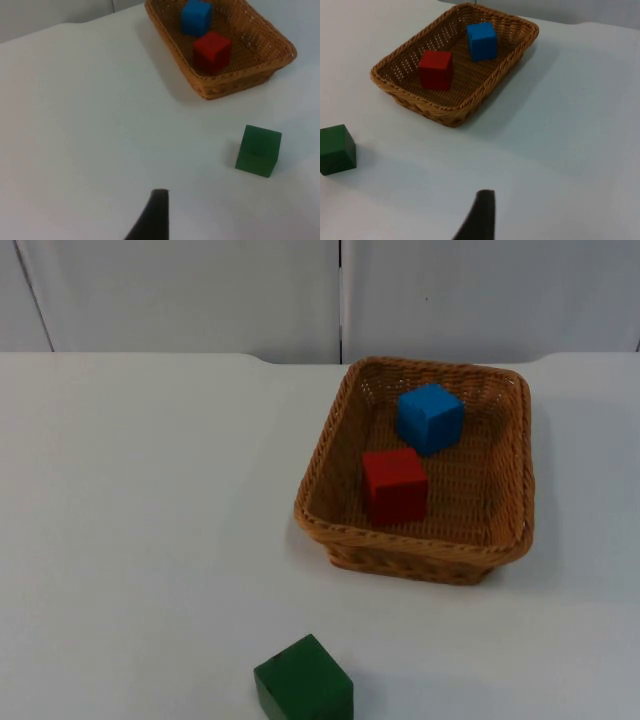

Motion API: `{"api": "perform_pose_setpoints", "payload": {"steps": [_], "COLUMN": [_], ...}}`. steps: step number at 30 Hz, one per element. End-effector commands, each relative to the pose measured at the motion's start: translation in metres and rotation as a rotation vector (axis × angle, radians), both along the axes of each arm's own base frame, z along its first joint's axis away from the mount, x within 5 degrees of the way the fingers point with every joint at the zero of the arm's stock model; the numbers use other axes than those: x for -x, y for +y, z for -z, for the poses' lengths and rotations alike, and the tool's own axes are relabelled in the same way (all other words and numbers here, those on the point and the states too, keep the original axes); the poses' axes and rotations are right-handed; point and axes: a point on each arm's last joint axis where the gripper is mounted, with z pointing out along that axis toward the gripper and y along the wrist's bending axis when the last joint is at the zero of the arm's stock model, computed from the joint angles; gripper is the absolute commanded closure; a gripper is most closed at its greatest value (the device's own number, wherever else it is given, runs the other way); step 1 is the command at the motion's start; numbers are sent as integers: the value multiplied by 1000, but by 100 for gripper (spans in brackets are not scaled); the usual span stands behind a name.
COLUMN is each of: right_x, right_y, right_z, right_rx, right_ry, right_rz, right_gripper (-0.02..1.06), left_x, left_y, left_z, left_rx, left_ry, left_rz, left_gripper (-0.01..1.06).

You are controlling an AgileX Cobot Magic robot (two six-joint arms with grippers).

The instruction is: Pick up one cube with each hand and place exactly two cubes into the same basket, leaving the remaining cube outside.

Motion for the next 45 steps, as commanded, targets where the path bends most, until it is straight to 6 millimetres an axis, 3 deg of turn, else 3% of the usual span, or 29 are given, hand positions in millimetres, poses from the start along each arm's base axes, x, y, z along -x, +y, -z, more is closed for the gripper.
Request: {"api": "perform_pose_setpoints", "payload": {"steps": [1, 3, 5, 12, 45], "right_x": [-1, -1, -1, -1, -1], "right_y": [0, 0, 0, 0, 1], "right_z": [2, 2, 2, 2, 2], "right_rx": [-1, -2, -2, -2, -3], "right_ry": [-5, -4, -4, -4, -6], "right_rz": [-5, -4, -4, -4, 37], "right_gripper": [19, 4, -1, -1, -1], "left_x": [-1, -1, -1, -1, -1], "left_y": [0, 0, 0, 0, 0], "left_z": [1, 1, 1, 1, 1], "left_rx": [10, 10, 10, 10, 10], "left_ry": [-4, -4, -4, -4, -4], "left_rz": [-8, -8, -8, -8, -8], "left_gripper": [17, 17, 17, 0, 0]}}
